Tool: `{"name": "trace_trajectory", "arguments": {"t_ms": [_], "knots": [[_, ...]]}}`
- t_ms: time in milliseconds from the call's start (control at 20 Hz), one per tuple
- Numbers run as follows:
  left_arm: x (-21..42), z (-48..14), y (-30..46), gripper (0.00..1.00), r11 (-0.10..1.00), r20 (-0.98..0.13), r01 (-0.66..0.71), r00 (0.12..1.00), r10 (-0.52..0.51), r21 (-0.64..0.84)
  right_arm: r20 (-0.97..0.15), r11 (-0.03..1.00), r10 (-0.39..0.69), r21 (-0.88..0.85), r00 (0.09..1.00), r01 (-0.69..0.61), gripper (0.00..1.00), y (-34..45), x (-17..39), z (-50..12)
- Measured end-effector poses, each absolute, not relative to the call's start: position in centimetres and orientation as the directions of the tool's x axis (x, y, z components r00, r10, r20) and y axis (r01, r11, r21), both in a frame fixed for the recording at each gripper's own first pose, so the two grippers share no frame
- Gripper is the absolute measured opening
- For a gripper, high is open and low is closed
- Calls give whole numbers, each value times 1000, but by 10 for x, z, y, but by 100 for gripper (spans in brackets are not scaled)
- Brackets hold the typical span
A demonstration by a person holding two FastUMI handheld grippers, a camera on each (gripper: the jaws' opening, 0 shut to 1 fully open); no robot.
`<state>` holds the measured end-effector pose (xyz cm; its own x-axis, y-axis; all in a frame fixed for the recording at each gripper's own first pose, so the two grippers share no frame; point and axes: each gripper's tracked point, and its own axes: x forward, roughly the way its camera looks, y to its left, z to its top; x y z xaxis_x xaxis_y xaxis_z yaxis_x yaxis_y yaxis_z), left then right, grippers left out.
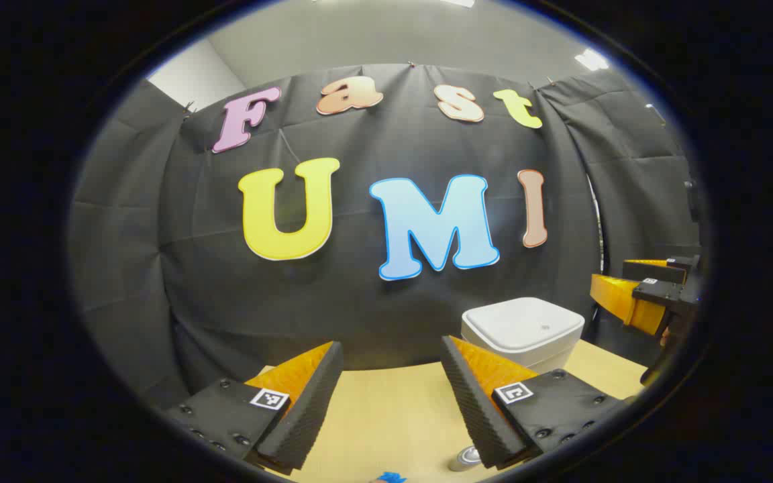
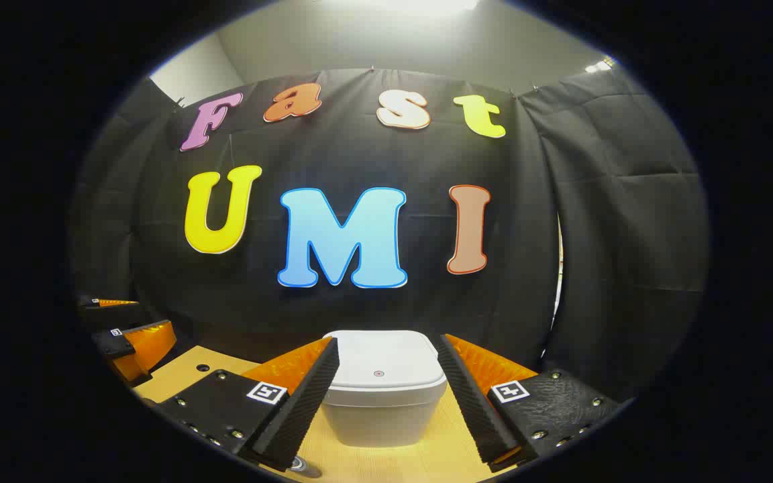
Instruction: Press the lid of the desktop garbage bin to open it, pick up the crumpled paper on the desktop and throw it into the bin, then pick up the pop can on the desktop and drop it into the bin, and finally close the garbage bin lid.
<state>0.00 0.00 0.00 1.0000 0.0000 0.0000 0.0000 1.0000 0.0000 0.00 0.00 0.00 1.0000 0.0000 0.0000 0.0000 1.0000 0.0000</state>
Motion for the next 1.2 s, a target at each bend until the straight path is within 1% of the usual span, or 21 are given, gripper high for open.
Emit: {"name": "trace_trajectory", "arguments": {"t_ms": [300, 350, 400, 650, 700, 750, 850, 900, 950, 1000, 1050, 1100, 1150, 1200], "knots": [[3, -1, -3, 100, 1000, 0, -5, 1000, 5, 8, -2, 1000, 23, 19, 1000, -23, 95, 4, 7, -6], [4, 0, -3, 95, 1000, -1, -6, 1000, 6, 7, -3, 1000, 23, 19, 1000, -23, 95, 4, 9, -6], [4, 0, -3, 100, 1000, -1, -8, 1000, 8, 7, -4, 999, 28, 21, 1000, -28, 91, 5, 10, -7], [9, -1, -5, 100, 1000, -2, -12, 1000, 12, 10, -8, 999, 32, 21, 999, -32, 88, 6, 16, -11], [10, -1, -6, 100, 1000, -1, -11, 1000, 11, 11, -10, 999, 36, 23, 999, -35, 83, 7, 18, -12], [10, -1, -6, 100, 1000, -1, -13, 1000, 13, 11, -16, 999, 36, 25, 999, -36, 83, 6, 14, -11], [11, -2, -8, 100, 1000, -2, -11, 1000, 11, 11, -22, 999, 44, 33, 999, -43, 63, 5, 21, -16], [12, -2, -9, 100, 1000, -4, -11, 1000, 11, 9, -33, 998, 47, 36, 998, -46, 56, 9, 20, -19], [14, -3, -9, 100, 1000, -6, -10, 1000, 10, 8, -38, 997, 61, 41, 997, -60, 55, 9, 22, -23], [14, -4, -10, 100, 1000, -9, -10, 1000, 10, 6, -48, 997, 60, 41, 997, -58, 44, 9, 18, -22], [15, -4, -11, 100, 1000, -10, -10, 1000, 10, 4, -43, 998, 38, 41, 998, -37, 45, 4, 24, -24], [5, -7, -9, 100, 1000, -12, -11, 1000, 11, 3, -39, 998, 43, 49, 998, -41, 17, 5, 20, -23], [4, -8, -9, 100, 1000, -13, -12, 1000, 12, 1, -43, 998, 46, 50, 998, -44, 13, 6, 22, -24], [16, -8, -10, 100, 1000, -16, -13, 1000, 13, -1, -47, 997, 57, 50, 997, -55, 12, 8, 25, -26]]}}
